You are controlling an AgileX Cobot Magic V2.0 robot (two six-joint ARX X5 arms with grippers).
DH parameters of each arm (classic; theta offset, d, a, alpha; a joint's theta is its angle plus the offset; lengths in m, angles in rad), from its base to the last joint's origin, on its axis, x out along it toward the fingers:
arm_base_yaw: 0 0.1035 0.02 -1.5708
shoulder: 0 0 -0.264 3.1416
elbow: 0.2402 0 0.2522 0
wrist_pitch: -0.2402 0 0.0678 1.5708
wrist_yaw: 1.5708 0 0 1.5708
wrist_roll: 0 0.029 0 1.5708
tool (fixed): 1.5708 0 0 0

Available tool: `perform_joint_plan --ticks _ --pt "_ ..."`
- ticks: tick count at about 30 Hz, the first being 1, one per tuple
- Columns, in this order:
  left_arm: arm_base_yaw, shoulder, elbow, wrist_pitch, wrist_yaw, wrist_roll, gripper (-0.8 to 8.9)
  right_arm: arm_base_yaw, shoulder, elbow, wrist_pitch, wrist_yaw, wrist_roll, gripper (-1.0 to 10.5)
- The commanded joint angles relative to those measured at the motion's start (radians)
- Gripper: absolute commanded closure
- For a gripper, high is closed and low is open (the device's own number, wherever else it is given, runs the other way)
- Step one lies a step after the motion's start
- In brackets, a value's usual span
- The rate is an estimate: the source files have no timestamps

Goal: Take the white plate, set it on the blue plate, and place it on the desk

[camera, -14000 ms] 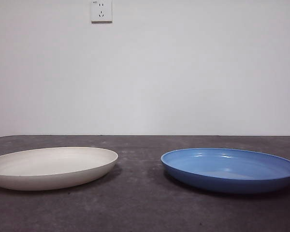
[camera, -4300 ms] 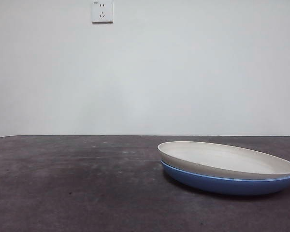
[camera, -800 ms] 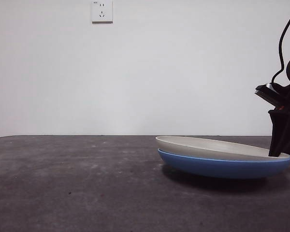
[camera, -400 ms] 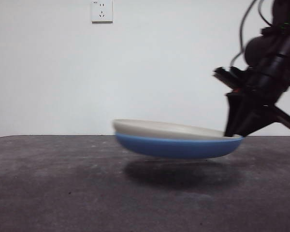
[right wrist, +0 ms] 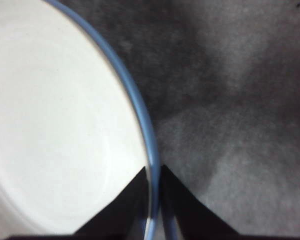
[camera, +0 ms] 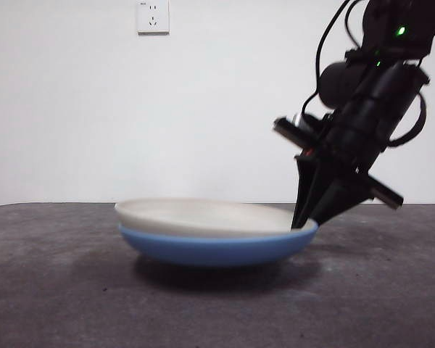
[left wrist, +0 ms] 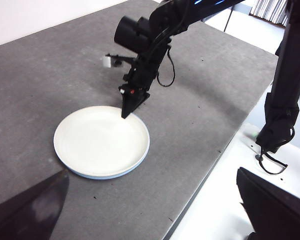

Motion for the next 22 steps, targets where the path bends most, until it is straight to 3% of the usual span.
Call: perform_joint_plan --ticks 1,22 --pt "-0.006 0.004 0.010 0.011 -0.004 0.012 2.16 0.009 0.047 0.020 0.020 -0.010 0.032 9.4" --pt "-0.006 0.004 0.010 0.011 -0.004 0.012 2.15 0.010 0.092 0.021 0.071 0.024 0.023 9.3"
